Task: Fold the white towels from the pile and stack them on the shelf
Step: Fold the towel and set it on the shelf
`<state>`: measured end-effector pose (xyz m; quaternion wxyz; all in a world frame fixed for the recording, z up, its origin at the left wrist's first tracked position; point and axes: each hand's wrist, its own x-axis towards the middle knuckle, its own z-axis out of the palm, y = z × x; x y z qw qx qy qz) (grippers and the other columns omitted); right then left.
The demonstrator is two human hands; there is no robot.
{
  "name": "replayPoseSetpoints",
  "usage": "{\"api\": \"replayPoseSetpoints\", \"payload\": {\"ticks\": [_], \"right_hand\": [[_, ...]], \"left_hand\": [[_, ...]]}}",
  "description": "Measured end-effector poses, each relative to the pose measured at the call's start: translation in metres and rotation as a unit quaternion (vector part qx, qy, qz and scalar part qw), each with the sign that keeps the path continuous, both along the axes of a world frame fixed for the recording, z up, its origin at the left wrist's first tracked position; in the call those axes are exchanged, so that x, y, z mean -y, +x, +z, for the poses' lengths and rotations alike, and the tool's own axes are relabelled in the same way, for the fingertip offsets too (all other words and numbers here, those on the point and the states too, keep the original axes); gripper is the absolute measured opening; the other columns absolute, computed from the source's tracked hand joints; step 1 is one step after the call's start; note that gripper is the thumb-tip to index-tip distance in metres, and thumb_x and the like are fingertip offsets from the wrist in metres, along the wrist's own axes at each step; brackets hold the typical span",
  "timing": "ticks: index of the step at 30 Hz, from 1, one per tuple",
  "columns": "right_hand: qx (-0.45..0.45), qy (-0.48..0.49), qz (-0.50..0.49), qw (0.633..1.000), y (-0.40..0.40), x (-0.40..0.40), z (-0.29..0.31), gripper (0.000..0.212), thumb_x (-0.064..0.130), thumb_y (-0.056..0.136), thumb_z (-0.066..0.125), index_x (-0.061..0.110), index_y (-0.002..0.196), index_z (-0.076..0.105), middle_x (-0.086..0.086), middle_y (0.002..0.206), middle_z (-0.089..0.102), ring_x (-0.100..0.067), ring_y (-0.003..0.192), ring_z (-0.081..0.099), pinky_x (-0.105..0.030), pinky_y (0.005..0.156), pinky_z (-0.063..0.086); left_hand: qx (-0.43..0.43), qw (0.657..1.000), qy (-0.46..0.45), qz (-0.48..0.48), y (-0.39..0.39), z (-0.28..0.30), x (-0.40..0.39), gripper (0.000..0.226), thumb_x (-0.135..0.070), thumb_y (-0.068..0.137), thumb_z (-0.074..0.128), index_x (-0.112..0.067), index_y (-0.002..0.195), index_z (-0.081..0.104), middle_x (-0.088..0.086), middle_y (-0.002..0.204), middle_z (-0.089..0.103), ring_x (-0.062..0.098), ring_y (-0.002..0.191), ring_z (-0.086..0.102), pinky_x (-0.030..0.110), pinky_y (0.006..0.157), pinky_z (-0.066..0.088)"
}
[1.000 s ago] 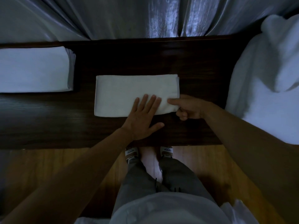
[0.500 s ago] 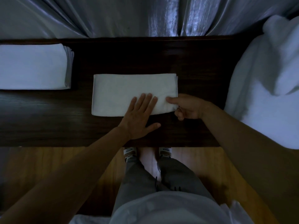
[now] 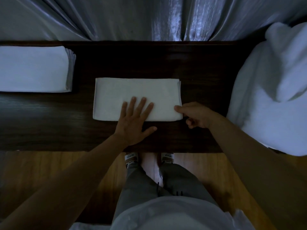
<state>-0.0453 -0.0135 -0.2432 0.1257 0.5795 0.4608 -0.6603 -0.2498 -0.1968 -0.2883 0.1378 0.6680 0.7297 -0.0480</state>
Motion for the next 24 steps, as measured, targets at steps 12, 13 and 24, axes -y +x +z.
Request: {"api": "replayPoseSetpoints", "payload": {"ticks": [12,13,24], "right_hand": [[0.077,0.446,0.127,0.883,-0.045,-0.012,0.007,0.031,0.033,0.098,0.059,0.008,0.116,0.055,-0.011,0.110,0.062,-0.026,0.094,0.063,-0.030,0.067,0.050],[0.073,0.450,0.135,0.880,-0.055,-0.019,0.003,0.038,0.035,0.098,0.058,0.008,0.124,0.053,-0.014,0.119,0.058,-0.029,0.104,0.061,-0.035,0.076,0.053],[0.083,0.269,0.131,0.951,-0.078,-0.075,-0.005,0.053,0.025,0.085,0.080,-0.002,0.126,0.060,-0.015,0.127,0.061,-0.028,0.108,0.061,-0.034,0.074,0.055]], "left_hand": [[0.045,0.968,0.003,0.248,-0.076,0.031,-0.010,0.072,-0.061,0.101,0.029,-0.014,0.156,0.024,0.017,0.166,0.014,0.039,0.153,0.014,0.058,0.120,0.022],[0.045,0.958,0.016,0.281,-0.087,0.034,-0.018,0.065,-0.052,0.104,0.034,-0.012,0.154,0.027,0.018,0.165,0.018,0.040,0.151,0.017,0.060,0.119,0.025],[0.147,0.935,-0.067,0.316,-0.184,0.038,-0.066,0.057,-0.029,0.095,0.066,-0.008,0.145,0.049,0.019,0.147,0.050,0.039,0.136,0.046,0.044,0.111,0.040]]}}
